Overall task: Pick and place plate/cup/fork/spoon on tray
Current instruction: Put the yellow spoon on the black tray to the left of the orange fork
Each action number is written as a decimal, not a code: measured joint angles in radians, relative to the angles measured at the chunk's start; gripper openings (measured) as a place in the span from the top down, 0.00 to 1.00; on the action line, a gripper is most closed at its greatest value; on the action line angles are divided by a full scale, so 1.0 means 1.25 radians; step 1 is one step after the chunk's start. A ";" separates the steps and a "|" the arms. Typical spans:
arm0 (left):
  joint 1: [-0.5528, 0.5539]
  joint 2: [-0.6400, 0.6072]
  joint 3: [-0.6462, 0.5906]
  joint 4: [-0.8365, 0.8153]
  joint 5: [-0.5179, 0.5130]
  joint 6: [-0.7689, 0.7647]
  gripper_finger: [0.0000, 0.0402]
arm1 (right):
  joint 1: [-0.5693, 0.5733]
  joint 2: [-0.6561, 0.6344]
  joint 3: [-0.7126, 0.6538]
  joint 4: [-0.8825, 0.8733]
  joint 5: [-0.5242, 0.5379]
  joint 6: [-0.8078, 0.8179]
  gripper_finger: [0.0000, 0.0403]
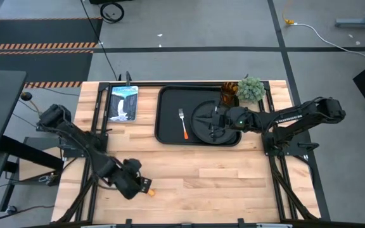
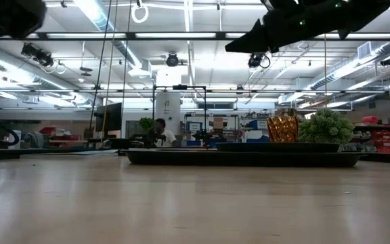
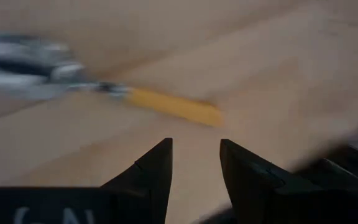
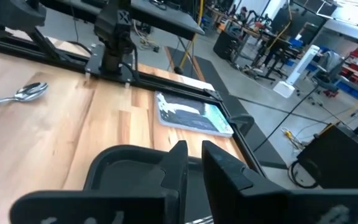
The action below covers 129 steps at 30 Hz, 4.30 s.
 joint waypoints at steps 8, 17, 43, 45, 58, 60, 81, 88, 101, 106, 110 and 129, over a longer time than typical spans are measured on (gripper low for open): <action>-0.023 0.120 0.036 -0.111 0.012 -0.247 0.65 | 0.000 0.000 0.000 0.016 0.000 -0.012 0.87; 0.012 0.184 0.034 -0.107 0.099 -0.390 0.61 | 0.000 0.001 0.000 0.018 -0.001 -0.012 0.87; 0.084 0.242 0.036 -0.021 0.176 -0.380 0.57 | -0.013 0.001 0.000 0.034 -0.106 -0.014 0.87; 0.084 0.242 0.036 -0.019 0.173 -0.380 0.57 | -0.013 0.001 0.000 0.034 -0.106 -0.014 0.87; 0.056 0.242 0.035 -0.010 0.192 -0.283 0.57 | -0.013 0.001 0.000 0.034 -0.106 -0.014 0.87; 0.059 0.242 0.035 -0.014 0.193 -0.273 0.57 | -0.013 0.001 0.000 0.032 -0.106 -0.013 0.87; 0.057 0.228 0.033 -0.005 0.192 -0.253 0.86 | -0.013 0.001 0.000 0.021 -0.105 -0.013 0.87; 0.063 0.182 0.034 -0.035 0.123 -0.251 0.84 | -0.013 0.001 0.000 0.021 -0.105 -0.014 0.87; 0.244 0.157 0.034 -0.050 -0.074 0.035 0.84 | -0.013 0.001 0.000 0.023 -0.105 -0.014 0.87; 0.383 0.157 0.034 0.009 -0.107 0.255 0.84 | -0.013 0.001 0.000 0.022 -0.105 -0.014 0.87; 0.488 0.157 0.034 0.125 -0.102 0.433 0.84 | -0.013 0.001 0.000 0.020 -0.105 -0.014 0.87; 0.799 0.213 0.035 0.244 0.037 0.745 0.85 | -0.012 0.001 0.000 0.014 -0.104 -0.012 0.87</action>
